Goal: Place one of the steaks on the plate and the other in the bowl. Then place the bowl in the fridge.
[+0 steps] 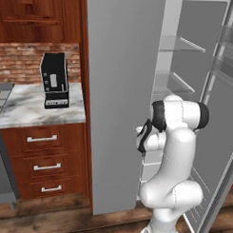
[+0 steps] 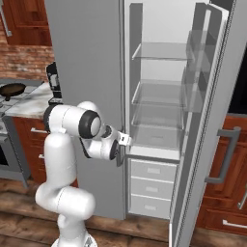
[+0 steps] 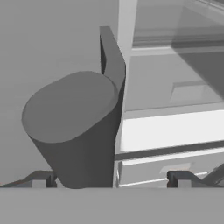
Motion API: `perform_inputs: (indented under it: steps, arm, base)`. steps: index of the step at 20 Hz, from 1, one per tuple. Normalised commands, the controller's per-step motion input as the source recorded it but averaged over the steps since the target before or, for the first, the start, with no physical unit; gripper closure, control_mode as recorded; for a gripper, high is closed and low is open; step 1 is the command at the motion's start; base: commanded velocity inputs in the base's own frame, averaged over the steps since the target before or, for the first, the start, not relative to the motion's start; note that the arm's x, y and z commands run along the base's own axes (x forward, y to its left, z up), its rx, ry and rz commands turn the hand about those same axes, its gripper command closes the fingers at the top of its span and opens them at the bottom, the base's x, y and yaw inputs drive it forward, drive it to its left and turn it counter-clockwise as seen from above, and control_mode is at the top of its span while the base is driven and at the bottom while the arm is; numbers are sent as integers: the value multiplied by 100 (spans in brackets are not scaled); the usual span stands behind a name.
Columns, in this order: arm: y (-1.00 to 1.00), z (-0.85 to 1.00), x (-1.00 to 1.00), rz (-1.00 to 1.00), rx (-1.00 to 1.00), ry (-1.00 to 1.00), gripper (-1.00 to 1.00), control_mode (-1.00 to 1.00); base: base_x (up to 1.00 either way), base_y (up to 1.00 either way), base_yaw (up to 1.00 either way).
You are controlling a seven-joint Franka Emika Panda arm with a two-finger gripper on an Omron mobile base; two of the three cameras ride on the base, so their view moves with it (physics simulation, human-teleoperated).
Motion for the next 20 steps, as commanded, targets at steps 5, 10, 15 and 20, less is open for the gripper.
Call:
perform_inputs:
  steps: [5, 10, 15, 20]
  arm:
    - [20, 0, 50, 0, 0, 7, 100, -100]
    - [17, 0, 30, 0, 0, 4, 100, -100]
    - [6, 0, 1, -3, 0, 3, 100, -100]
    - [39, 0, -66, -21, 0, 0, 100, -100]
  base:
    - [0, 0, 0]
    - [0, 0, 0]
    - [0, 0, 0]
    - [0, 0, 0]
